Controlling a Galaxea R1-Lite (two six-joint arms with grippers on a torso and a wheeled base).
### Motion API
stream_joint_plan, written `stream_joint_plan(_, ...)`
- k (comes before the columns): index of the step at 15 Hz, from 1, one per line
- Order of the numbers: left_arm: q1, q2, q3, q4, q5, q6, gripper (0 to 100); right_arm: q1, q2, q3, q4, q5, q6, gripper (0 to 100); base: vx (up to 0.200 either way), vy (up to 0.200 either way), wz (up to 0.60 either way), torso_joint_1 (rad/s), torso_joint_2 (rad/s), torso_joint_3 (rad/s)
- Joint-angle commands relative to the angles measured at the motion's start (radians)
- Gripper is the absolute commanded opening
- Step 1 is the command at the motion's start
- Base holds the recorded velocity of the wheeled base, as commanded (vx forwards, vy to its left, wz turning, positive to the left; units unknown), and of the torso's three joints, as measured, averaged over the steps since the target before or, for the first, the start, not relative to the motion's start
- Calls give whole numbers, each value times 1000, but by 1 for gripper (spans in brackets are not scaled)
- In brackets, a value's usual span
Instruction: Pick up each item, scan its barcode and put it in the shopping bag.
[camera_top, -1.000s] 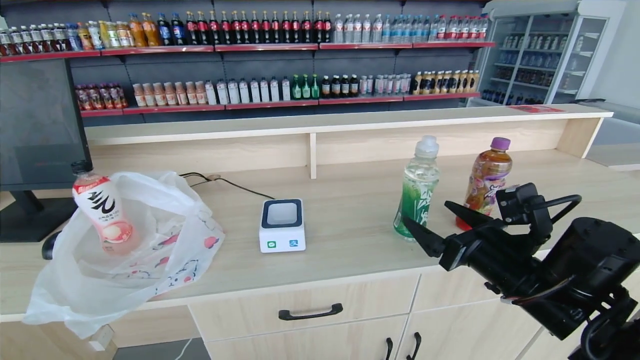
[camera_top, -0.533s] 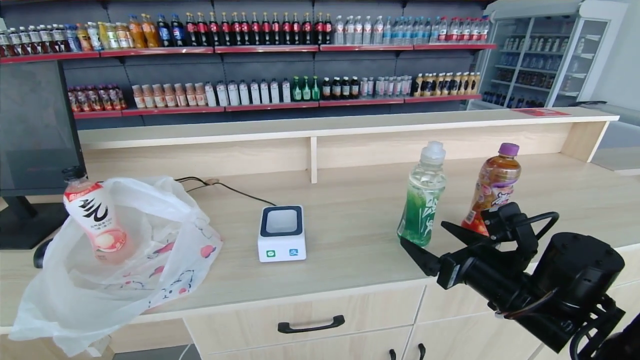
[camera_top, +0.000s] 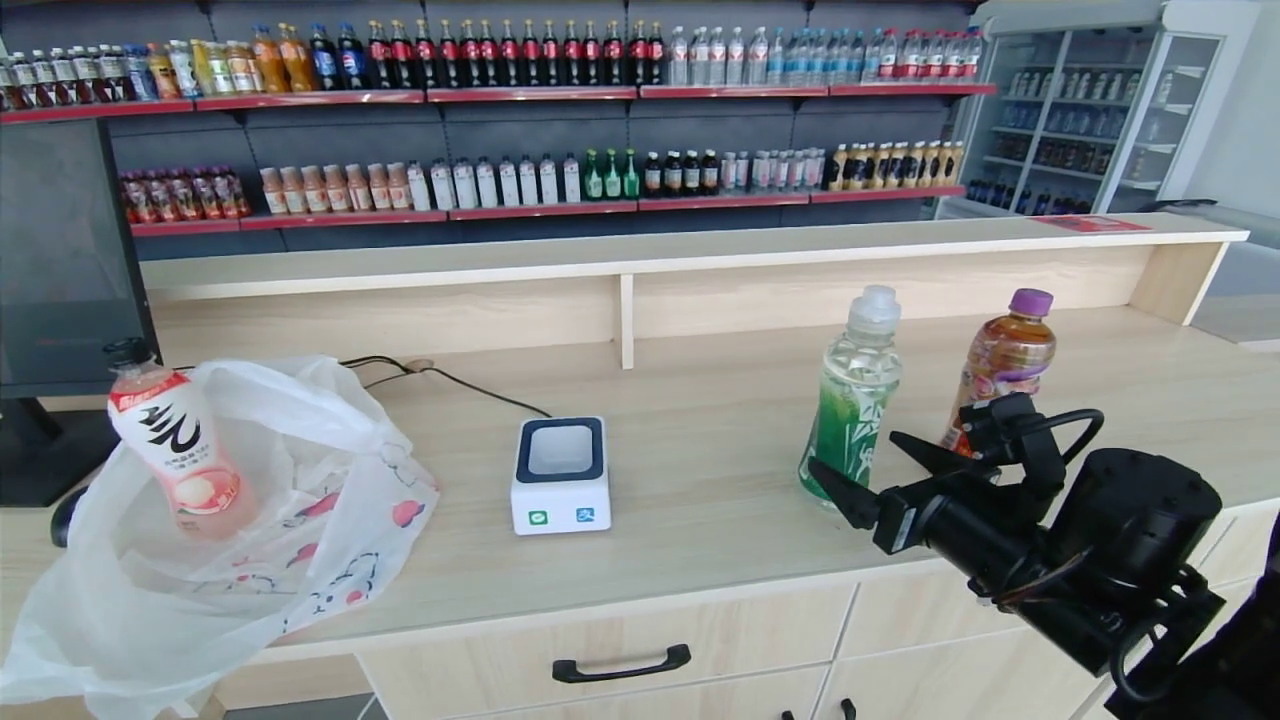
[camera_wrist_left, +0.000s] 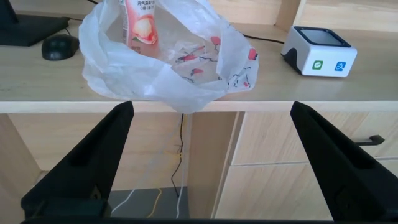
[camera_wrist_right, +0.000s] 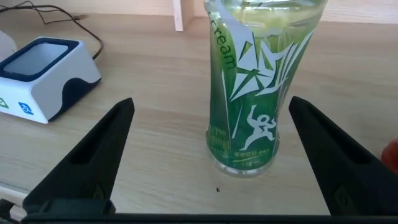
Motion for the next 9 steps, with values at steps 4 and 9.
stream_joint_plan(4, 0, 0, 0, -1, 0, 0, 100, -7, 88, -83, -1, 0, -3, 100, 0, 0, 0, 0, 0, 0)
stream_joint_plan(9, 0, 0, 0, -1, 0, 0, 100, -49, 162, -181, -1, 0, -15, 100, 0, 0, 0, 0, 0, 0)
